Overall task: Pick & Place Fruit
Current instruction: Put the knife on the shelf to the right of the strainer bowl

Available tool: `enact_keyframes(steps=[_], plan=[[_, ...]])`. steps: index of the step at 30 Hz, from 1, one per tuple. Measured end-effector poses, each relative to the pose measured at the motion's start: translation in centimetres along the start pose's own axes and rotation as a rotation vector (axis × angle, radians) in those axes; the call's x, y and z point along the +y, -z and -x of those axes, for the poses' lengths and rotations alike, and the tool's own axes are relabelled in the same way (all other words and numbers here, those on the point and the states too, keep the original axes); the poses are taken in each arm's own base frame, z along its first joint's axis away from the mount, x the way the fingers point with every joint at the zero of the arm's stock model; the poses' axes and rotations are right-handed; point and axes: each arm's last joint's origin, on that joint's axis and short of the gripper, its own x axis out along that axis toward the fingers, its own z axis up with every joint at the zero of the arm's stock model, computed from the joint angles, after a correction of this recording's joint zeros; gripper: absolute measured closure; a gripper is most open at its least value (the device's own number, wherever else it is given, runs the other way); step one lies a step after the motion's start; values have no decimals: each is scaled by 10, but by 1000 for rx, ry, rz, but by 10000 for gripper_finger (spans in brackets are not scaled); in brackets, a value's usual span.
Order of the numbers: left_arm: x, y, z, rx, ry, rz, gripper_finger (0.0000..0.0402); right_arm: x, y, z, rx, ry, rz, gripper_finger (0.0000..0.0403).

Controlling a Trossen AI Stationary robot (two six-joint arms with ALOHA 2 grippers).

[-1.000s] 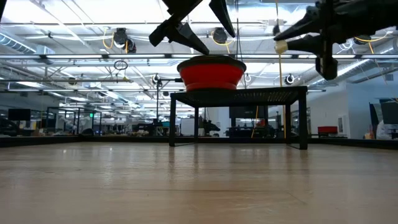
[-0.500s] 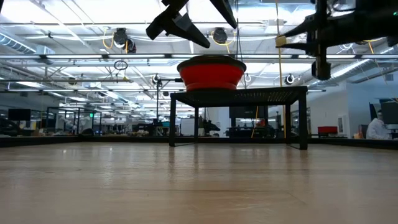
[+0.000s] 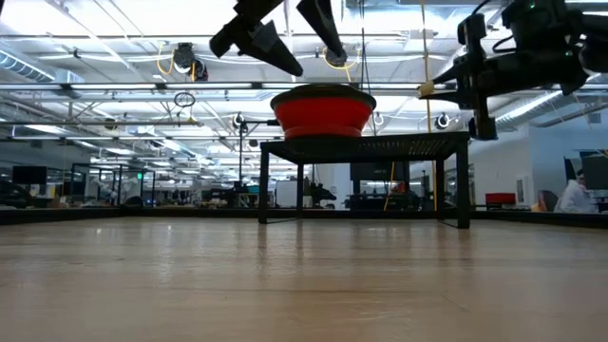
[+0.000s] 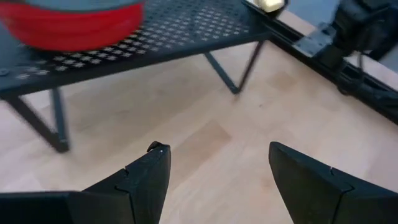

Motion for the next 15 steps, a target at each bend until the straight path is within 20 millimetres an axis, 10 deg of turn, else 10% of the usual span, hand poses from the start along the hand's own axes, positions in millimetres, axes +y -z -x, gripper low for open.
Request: enact_keyframes(steps=[15], plan=[[16, -1, 30, 12, -15, -27, 130, -11, -12, -6, 40, 7, -22, 366]])
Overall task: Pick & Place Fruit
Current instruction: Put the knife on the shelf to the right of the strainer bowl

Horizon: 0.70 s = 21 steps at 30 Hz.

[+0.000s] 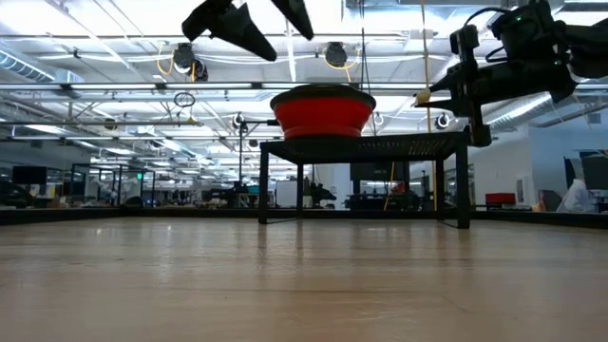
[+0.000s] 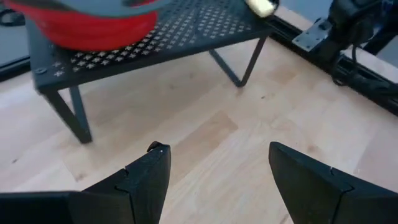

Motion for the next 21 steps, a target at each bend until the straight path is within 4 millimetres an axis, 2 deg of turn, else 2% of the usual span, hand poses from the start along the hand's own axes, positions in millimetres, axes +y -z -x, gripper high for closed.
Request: enact_keyframes(steps=[6, 14, 21], plan=[[37, 12, 11, -20, 62, 32, 131, -1, 0, -1, 1, 8, -13, 366], [89, 23, 23, -57, 264, 45, 131, 0, -2, -1, -48, 25, -39, 366], [123, 29, 24, -42, 362, 39, 131, 16, -8, -3, -61, 119, -25, 366]])
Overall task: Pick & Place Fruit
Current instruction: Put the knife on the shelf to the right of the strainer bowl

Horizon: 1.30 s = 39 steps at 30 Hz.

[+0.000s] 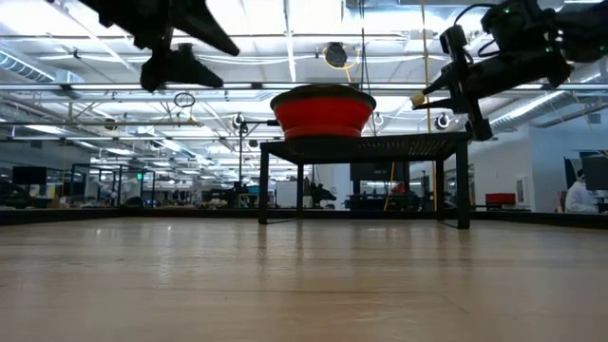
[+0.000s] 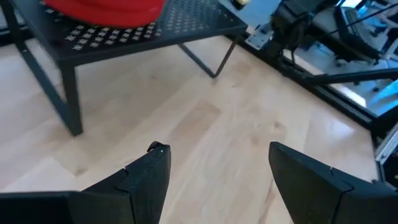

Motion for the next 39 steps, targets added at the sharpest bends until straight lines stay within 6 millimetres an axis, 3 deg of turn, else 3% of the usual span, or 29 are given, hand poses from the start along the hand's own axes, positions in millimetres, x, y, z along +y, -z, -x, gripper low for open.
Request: enact_keyframes(steps=[7, 20, 30, 39], plan=[[19, 4, 3, 3, 14, -49, 131, 20, 0, 1, -21, 106, 8, 366], [61, 25, 11, -158, 302, -32, 131, 9, 10, -13, 11, 267, -62, 366], [62, 27, 12, -135, 355, -38, 131, 15, 3, -25, 34, 334, -84, 366], [61, 28, 12, -122, 379, -53, 131, 9, 2, -33, 49, 385, -132, 357]])
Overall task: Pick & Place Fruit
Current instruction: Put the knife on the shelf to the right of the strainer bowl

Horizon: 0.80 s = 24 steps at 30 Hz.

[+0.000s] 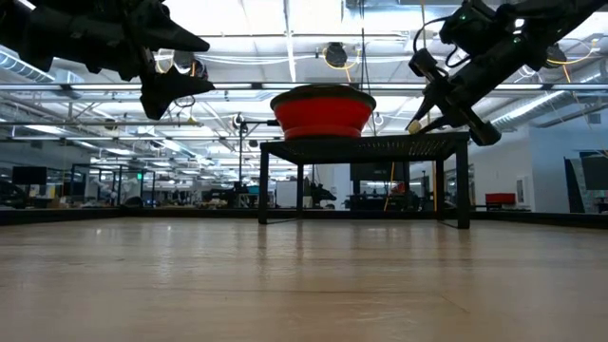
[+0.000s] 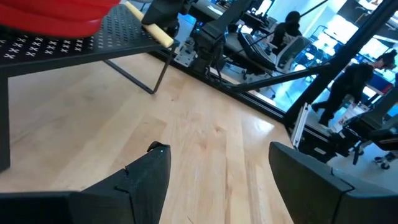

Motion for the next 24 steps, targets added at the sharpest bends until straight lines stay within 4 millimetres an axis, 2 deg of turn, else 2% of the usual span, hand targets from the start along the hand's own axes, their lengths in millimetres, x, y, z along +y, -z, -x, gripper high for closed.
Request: enact_keyframes(steps=[24], plan=[[-1, 0, 0, 11, 26, -10, 131, -1, 0, -2, -4, 10, -54, 351]])
